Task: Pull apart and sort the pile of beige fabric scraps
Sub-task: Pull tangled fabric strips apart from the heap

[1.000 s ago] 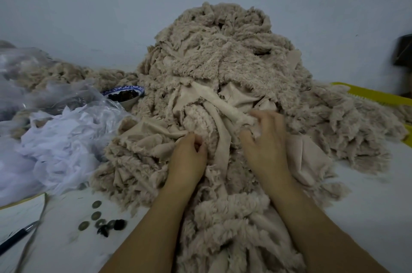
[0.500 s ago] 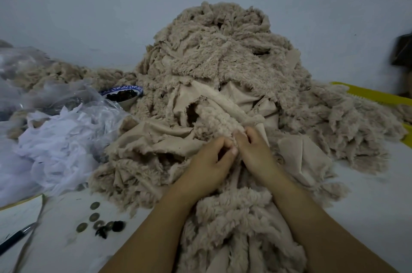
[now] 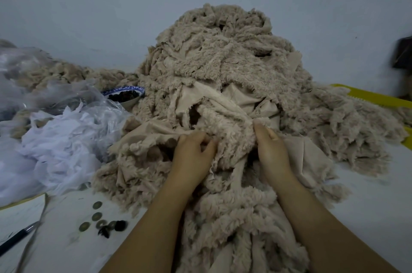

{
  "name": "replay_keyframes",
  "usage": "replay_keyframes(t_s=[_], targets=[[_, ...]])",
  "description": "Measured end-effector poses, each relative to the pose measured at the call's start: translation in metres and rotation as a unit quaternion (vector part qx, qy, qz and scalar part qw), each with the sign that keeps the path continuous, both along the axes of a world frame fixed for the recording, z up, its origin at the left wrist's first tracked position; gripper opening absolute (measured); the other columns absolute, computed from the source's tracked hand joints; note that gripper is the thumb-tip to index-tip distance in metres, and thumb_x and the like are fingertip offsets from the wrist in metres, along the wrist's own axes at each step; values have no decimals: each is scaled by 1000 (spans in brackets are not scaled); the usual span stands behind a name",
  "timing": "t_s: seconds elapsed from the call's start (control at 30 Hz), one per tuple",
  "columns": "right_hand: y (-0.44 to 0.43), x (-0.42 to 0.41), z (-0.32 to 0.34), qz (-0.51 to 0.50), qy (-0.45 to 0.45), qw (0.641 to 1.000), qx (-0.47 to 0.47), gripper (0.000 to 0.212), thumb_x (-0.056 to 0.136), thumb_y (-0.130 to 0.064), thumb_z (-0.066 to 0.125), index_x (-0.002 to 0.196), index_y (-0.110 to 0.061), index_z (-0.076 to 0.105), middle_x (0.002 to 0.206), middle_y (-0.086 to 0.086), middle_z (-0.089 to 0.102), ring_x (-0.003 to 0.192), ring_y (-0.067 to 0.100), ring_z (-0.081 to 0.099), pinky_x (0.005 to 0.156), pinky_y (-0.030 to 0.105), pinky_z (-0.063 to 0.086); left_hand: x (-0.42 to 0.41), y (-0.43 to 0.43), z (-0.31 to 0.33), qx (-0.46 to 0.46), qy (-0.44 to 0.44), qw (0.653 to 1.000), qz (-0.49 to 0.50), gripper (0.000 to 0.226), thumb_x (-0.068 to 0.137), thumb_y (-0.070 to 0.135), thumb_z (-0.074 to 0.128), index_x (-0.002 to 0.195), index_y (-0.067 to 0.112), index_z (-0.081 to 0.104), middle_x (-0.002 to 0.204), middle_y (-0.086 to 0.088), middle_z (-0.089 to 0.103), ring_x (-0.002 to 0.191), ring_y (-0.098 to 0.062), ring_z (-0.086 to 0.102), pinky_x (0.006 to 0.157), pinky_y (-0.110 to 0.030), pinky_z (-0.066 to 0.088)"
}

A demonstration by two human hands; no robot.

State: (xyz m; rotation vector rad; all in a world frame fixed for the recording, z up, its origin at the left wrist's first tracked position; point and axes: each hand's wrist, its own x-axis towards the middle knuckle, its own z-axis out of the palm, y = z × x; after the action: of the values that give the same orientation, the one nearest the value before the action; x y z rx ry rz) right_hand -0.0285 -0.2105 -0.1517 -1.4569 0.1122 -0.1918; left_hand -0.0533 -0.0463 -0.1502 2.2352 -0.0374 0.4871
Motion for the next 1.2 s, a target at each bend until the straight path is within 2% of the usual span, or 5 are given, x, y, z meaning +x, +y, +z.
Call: replay_keyframes(t_s=[0.23,0.5,0.63,0.87,1.2], targets=[[-3,-3,-2,-33,-11,993,-113,50,99,-36,53,56,-22,31,45,-10,29,49,13,28,47,29,24,-6,14,22,-641,33,766,-38,24,103,33,53,106,22,74,105,-2,77,98,-18,72,75,-36,59],[-2,-6,1,-35,-72,990,-112,47,100,-39,55,65,-17,30,58,-3,28,48,6,26,43,20,24,-12,16,23,-727,66,667,-148,41,101,37,52,130,10,63,126,-14,69,112,-29,68,83,-43,59],[0,-5,5,9,-70,996,-52,38,100,-40,54,81,-8,49,71,11,51,63,18,49,59,17,45,-12,17,21,-714,66,680,-154,39,101,35,53,124,8,66,123,-14,70,112,-28,68,93,-44,52],[3,-3,2,57,-60,995,-63,18,100,-34,54,87,-22,53,84,-3,56,80,10,53,71,28,43,-18,-10,14,-226,106,965,-84,47,80,88,38,107,54,56,106,39,55,97,20,52,79,-9,39],[3,-2,-3,35,-37,983,-176,22,104,-28,44,91,-14,54,82,-1,57,74,4,53,67,19,44,-6,-1,9,-446,8,894,41,17,102,32,54,102,30,70,97,3,76,91,-17,72,77,-33,59]])
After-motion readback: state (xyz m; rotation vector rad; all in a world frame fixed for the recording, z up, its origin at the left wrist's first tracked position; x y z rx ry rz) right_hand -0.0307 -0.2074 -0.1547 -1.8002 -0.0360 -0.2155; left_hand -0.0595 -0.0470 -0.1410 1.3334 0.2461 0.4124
